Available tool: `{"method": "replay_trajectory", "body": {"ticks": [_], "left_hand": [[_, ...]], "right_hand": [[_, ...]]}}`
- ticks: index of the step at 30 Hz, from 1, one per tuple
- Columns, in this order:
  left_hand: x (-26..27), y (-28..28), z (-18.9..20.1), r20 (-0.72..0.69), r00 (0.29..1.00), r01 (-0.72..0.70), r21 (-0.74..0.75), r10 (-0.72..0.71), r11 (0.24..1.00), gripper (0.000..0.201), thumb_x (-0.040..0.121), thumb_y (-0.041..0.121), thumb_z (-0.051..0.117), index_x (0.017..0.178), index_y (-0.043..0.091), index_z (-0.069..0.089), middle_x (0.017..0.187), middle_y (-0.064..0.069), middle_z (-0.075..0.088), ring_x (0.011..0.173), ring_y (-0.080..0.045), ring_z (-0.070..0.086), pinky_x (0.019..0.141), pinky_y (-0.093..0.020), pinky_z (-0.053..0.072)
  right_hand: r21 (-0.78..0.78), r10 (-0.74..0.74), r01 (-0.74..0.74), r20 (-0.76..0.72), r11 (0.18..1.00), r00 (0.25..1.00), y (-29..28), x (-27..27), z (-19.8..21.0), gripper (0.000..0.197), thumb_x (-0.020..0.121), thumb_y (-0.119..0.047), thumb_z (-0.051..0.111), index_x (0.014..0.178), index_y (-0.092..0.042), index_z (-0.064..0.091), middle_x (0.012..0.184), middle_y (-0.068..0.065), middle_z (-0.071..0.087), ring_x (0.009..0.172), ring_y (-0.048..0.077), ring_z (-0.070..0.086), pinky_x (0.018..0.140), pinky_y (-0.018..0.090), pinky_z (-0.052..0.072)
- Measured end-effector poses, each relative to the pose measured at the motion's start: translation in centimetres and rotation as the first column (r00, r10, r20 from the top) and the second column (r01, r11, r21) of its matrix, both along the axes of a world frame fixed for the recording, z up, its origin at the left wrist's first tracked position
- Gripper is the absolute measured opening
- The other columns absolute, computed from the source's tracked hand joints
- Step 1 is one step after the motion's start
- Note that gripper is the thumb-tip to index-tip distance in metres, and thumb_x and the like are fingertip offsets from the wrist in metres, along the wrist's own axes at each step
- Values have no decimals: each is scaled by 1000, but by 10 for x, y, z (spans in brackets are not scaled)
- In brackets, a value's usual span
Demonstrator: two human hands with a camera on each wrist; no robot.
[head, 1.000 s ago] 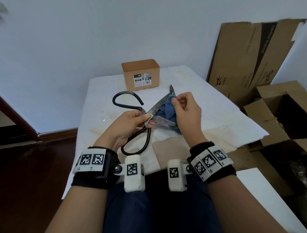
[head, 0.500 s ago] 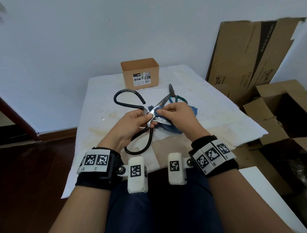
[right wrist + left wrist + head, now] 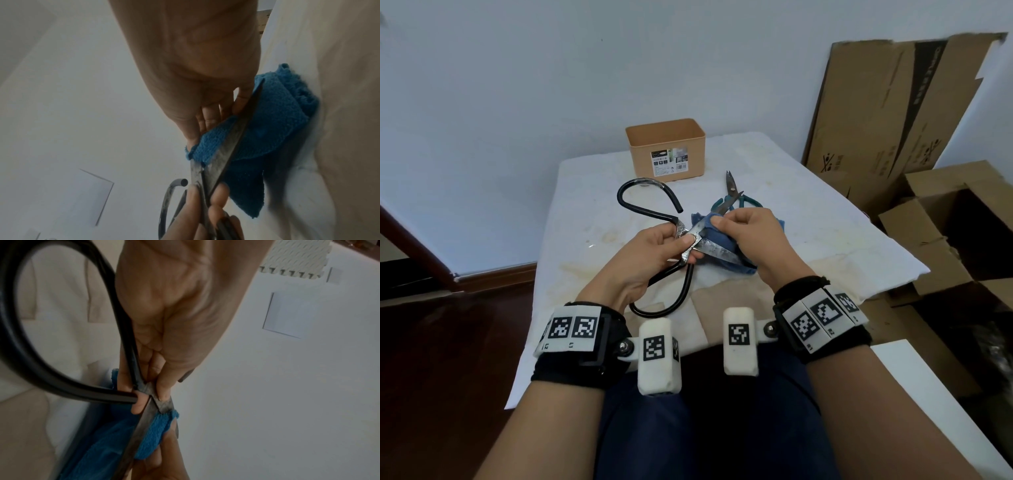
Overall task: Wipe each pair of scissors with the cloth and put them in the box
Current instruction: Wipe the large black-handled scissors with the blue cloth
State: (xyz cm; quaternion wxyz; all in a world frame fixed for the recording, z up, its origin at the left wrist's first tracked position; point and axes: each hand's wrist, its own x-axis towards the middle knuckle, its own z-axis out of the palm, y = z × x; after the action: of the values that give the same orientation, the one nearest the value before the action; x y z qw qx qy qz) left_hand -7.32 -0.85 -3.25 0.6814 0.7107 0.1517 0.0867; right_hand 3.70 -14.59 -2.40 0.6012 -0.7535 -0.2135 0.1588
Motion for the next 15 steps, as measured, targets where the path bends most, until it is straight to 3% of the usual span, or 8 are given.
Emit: {"method": "replay_trajectory", "body": {"ticks": [5,9,13,15], "left_hand": [[-3,0,1,-20,1000,20,-3,-20,1000,10,100,11,55,98,9,64,91,-10,72,79,-14,67,83,-25,53],[-4,-1,2,-34,999,9,-13,-10,1000,10,100,12,56,101,7,64,93,-11,72,83,-15,67,85,-26,53],[-4,0,1,-71,997,-41,-54,38,998,11,99,14,57,95,9,66,86,-7,74,76,-12,67,79,-23,53],[-5,2,2,-94,993,-84,-110,74,990,10,99,13,58,92,10,65,82,-6,75,71,-10,67,74,-22,54]], "right_hand": [[30,-28,29,-27,999,999,-2,-2,1,22,91,-20,67,77,-2,68,72,12,65,67,19,58,64,30,47],[37,-63,64,-30,997,998,-2,0,1,25,91,-24,67,72,-8,67,74,11,65,70,19,57,66,31,47],[45,-159,158,9,986,987,-4,8,-4,31,93,-32,62,82,-4,69,87,19,69,77,21,60,79,43,53],[31,-242,241,22,970,970,-8,15,-6,32,95,-37,57,90,-6,67,91,13,68,87,23,63,85,46,52]]}}
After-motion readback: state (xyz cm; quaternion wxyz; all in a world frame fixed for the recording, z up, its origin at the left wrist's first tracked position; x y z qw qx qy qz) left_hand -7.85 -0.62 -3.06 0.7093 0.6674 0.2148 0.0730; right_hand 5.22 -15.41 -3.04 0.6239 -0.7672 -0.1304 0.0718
